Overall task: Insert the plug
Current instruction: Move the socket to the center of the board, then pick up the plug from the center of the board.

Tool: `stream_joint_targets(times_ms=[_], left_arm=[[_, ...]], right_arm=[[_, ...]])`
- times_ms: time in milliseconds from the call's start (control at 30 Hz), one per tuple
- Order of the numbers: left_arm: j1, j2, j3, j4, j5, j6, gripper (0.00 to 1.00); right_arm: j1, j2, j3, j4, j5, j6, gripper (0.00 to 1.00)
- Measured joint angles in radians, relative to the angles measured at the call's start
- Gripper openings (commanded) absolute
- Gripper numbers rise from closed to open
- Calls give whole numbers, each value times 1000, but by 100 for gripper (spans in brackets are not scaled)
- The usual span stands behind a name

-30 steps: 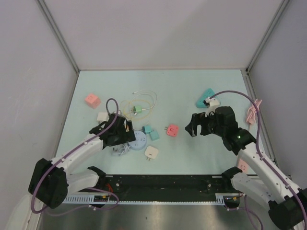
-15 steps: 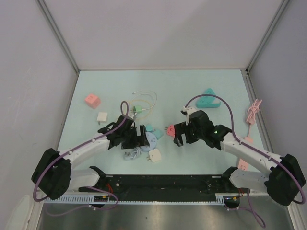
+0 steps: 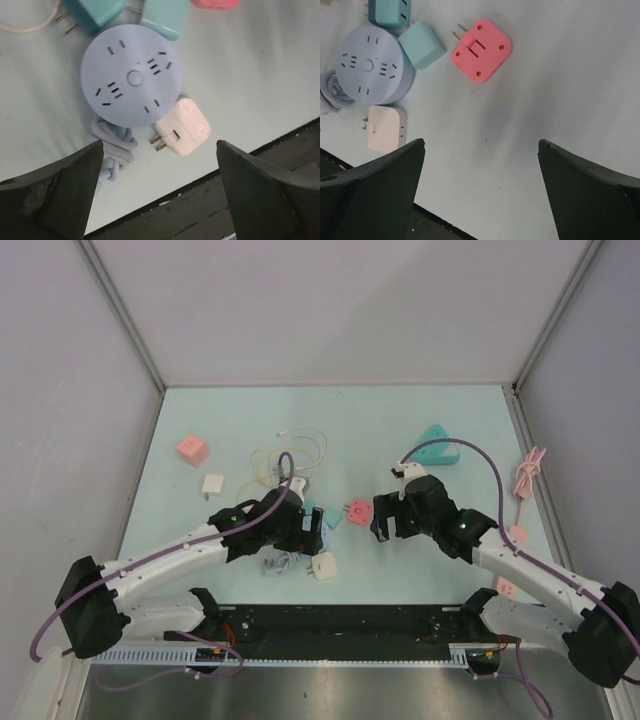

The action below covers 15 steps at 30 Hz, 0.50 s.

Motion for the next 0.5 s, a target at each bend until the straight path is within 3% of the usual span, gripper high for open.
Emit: stream_joint_targets(times_ms=[133, 300, 500], left_arm=[[-105, 58, 88, -35, -42, 86, 98], [-216, 196, 144, -51, -51, 173, 89], [-247, 312, 145, -70, -39, 269, 87]], right_arm=[[-12, -111, -22, 2, 38, 13, 100], [-43, -256, -47, 10, 70, 23, 99], [-66, -338, -61, 5, 77, 24, 98]])
